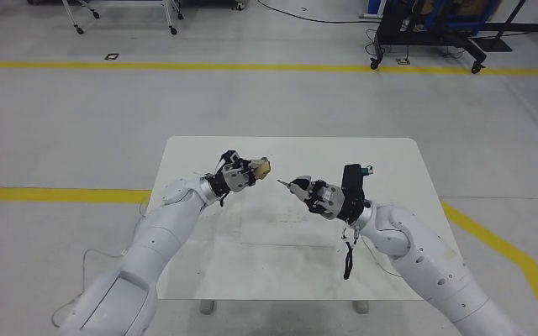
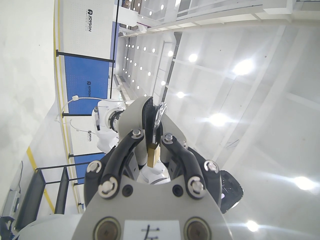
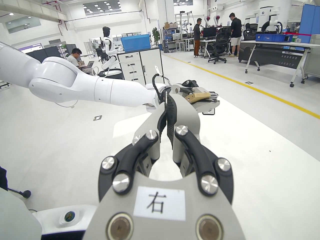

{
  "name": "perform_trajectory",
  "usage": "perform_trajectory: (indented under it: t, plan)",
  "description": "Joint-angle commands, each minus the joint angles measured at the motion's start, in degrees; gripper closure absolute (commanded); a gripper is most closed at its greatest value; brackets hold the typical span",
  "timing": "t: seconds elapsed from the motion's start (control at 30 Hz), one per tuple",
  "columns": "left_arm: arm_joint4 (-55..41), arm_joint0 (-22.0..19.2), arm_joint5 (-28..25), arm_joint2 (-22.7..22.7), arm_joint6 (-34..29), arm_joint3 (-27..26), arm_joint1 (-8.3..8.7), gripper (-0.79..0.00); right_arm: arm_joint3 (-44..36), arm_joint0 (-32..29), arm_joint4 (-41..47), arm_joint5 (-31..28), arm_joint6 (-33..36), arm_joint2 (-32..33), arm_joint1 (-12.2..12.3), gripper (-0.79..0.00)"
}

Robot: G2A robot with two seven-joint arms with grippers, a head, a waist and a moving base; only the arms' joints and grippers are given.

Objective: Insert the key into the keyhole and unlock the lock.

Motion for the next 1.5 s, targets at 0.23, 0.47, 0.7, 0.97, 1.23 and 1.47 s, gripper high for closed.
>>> perform_trajectory:
  t: [0.23, 0.47, 0.7, 0.97, 1.23, 1.47]
  plan:
    - [10.97, 2.94, 9.45, -0.13, 13.57, -8.80, 1.84, 0.000, -13.39, -2.25, -34.89, 10.33, 10.75, 4.23, 1.69, 0.000]
    - [17.19, 6.40, 13.29, -1.90, 23.09, -17.15, 3.39, 0.000, -22.19, -4.98, -53.57, 12.00, 20.10, 5.13, 2.61, 0.000]
    - [18.62, 9.98, 17.91, -3.96, 26.87, -23.64, 4.39, 0.000, -22.92, -3.36, -75.42, 14.68, 27.01, -3.67, 1.56, 0.000]
    - [17.12, 11.92, 16.05, -5.99, 24.25, -26.21, 4.85, 0.000, -22.02, -2.42, -79.42, 17.57, 26.56, -6.86, 0.55, 0.000]
    - [17.12, 11.92, 16.05, -5.99, 24.25, -26.21, 4.85, 0.000, -22.02, -2.42, -79.42, 17.57, 26.56, -6.86, 0.55, 0.000]
    - [17.91, 13.29, 17.73, -6.16, 28.73, -27.54, 4.76, 0.000, -24.31, -3.03, -91.90, 18.31, 24.75, -8.86, 0.62, 0.000]
